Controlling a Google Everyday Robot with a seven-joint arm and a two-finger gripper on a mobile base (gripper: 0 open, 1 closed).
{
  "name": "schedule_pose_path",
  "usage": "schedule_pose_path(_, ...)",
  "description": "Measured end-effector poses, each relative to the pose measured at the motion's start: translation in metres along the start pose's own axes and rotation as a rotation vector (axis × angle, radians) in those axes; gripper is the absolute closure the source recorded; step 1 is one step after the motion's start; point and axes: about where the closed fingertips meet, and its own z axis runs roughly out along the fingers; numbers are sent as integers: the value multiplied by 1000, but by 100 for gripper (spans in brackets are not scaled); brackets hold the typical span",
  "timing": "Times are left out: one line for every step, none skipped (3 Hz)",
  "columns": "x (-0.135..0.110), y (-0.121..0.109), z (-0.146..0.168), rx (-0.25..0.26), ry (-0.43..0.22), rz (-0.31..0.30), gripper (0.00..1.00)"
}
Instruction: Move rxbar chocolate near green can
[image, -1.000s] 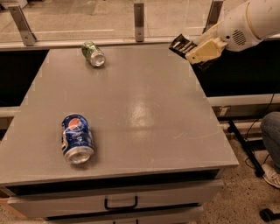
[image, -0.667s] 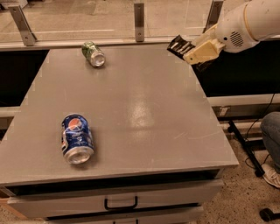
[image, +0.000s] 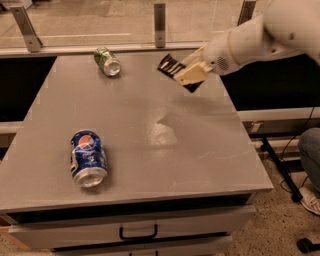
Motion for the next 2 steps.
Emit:
schedule_pose_path(-10, 3, 48, -43, -33, -22, 100)
schedule_pose_path(-18, 3, 86, -66, -61, -18, 100)
